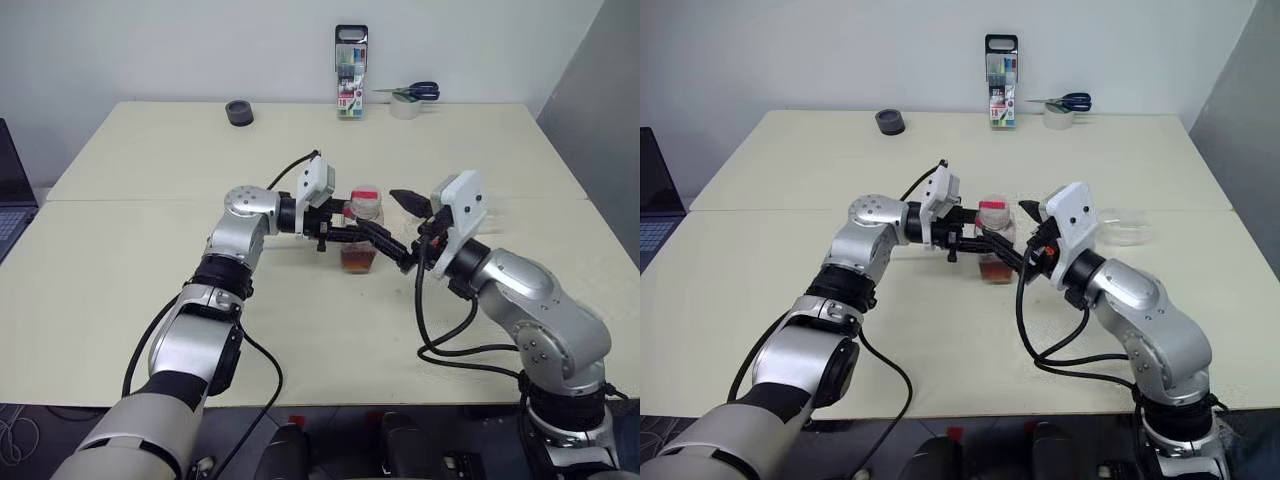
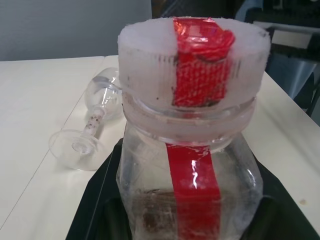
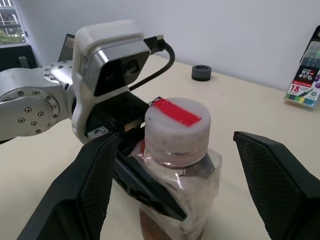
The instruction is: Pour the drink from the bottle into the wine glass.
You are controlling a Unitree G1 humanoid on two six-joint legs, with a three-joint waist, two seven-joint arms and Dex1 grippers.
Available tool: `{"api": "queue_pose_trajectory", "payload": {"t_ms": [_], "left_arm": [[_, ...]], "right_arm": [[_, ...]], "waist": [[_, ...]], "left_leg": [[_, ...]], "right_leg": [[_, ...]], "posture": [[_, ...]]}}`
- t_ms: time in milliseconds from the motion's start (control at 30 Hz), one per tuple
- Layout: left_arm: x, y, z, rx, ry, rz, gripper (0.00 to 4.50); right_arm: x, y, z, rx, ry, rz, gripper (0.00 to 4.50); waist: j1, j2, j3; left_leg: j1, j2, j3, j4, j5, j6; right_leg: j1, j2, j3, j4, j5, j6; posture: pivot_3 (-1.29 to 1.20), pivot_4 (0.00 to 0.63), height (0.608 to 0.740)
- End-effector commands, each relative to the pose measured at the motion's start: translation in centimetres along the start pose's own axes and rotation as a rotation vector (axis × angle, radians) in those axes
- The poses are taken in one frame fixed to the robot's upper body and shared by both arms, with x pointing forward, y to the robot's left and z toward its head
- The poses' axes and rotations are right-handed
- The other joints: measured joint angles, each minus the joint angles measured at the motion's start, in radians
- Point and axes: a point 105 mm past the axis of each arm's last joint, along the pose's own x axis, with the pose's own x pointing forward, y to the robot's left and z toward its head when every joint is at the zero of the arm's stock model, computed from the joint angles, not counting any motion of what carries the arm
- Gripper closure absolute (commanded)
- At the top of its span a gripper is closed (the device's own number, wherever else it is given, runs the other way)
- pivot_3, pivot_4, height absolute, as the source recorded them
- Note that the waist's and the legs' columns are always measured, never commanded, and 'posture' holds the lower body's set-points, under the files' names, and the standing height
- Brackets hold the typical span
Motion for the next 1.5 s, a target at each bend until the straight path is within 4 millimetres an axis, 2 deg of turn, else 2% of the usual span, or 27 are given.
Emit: {"api": "queue_pose_trajectory", "payload": {"t_ms": [33, 533, 633, 733, 767, 867, 1033, 1133, 1233, 1333, 1500], "left_arm": [[0.2, -0.1, 1.5, 0.074, -0.023, -0.015, 2.68], [0.2, -0.5, 1.2, 0.084, -0.013, -0.026, 2.68], [0.2, -0.6, 1.1, 0.084, -0.01, -0.028, 2.68], [0.2, -0.6, 1.1, 0.084, -0.01, -0.029, 2.68], [0.3, -0.6, 1.1, 0.085, -0.01, -0.03, 2.68], [0.3, -0.7, 1.0, 0.084, -0.008, -0.03, 2.68], [0.3, -0.8, 0.8, 0.076, -0.007, -0.03, 2.68], [0.2, -0.9, 0.7, 0.07, -0.009, -0.029, 2.68], [0.2, -1.0, 0.7, 0.065, -0.011, -0.024, 2.68], [0.0, -1.0, 0.5, 0.056, -0.011, -0.012, 2.68], [-0.6, -0.8, 0.2, 0.035, -0.012, 0.031, 2.68]], "right_arm": [[0.0, 0.1, 1.0, -0.019, -0.023, 0.026, 0.62], [1.3, 0.6, 1.1, 0.01, -0.019, 0.103, 0.62], [1.4, 0.7, 1.1, 0.007, -0.019, 0.105, 1.44], [1.5, 0.7, 1.2, 0.0, -0.025, 0.105, 2.48], [1.5, 0.8, 1.2, -0.006, -0.028, 0.105, 2.68], [1.6, 0.9, 1.3, -0.05, -0.032, 0.106, 2.68], [1.6, 1.2, 1.3, -0.294, -0.018, 0.113, 2.69], [1.6, 1.4, 1.2, -0.348, -0.027, 0.122, 2.78], [1.4, 1.6, 1.4, -0.316, -0.058, 0.123, 2.78], [0.6, 1.5, 2.4, -0.162, -0.132, 0.114, 2.78], [-2.3, -0.4, 1.8, -0.016, -0.117, 0.02, 2.78]], "waist": [[0.0, 0.0, 0.0], [0.0, 0.0, 0.0], [0.0, 0.0, 0.0], [0.0, 0.0, 0.0], [0.0, 0.0, 0.0], [0.0, 0.0, 0.0], [-0.001, 0.0, 0.0], [-0.001, 0.0, 0.0], [0.0, 0.0, 0.0], [0.0, 0.0, 0.0], [0.002, 0.0, 0.0]], "left_leg": [[0.0, 0.0, 0.0, 0.0, 0.0, 0.0], [0.0, 0.0, 0.0, 0.0, 0.0, 0.0], [0.0, 0.0, 0.0, 0.0, 0.0, 0.0], [0.0, 0.0, 0.0, 0.0, 0.0, 0.0], [0.0, 0.0, 0.0, 0.0, 0.0, 0.0], [0.0, 0.0, 0.0, 0.0, 0.0, 0.0], [0.0, 0.0, 0.0, 0.0, 0.0, 0.0], [0.0, 0.0, 0.0, 0.0, 0.0, 0.0], [0.0, 0.0, 0.0, 0.0, 0.0, 0.0], [0.0, 0.0, 0.0, 0.0, 0.001, -0.001], [0.0, 0.0, -0.001, 0.0, 0.0, 0.0]], "right_leg": [[0.0, 0.0, 0.0, 0.0, 0.0, 0.0], [0.0, 0.0, 0.0, 0.0, 0.0, 0.0], [0.0, 0.0, 0.0, 0.0, 0.0, 0.0], [0.0, 0.0, 0.0, 0.0, 0.0, 0.0], [0.0, 0.0, 0.0, 0.0, 0.0, 0.0], [0.0, 0.0, 0.0, 0.0, 0.0, 0.0], [0.0, 0.0, 0.0, 0.0, 0.0, 0.0], [0.0, 0.0, 0.0, 0.0, 0.0, 0.0], [0.0, 0.0, 0.0, 0.0, 0.0, 0.0], [0.0, 0.0, 0.0, 0.0, 0.0, 0.0], [0.001, -0.001, 0.0, 0.0, 0.0, 0.0]], "posture": [[0.0, 0.15, 0.74], [0.0, 0.15, 0.74], [0.0, 0.15, 0.74], [0.0, 0.15, 0.74], [0.0, 0.15, 0.74], [0.0, 0.15, 0.74], [0.0, 0.15, 0.74], [0.0, 0.15, 0.74], [0.0, 0.15, 0.74], [0.0, 0.15, 0.74], [0.0, 0.15, 0.74]]}}
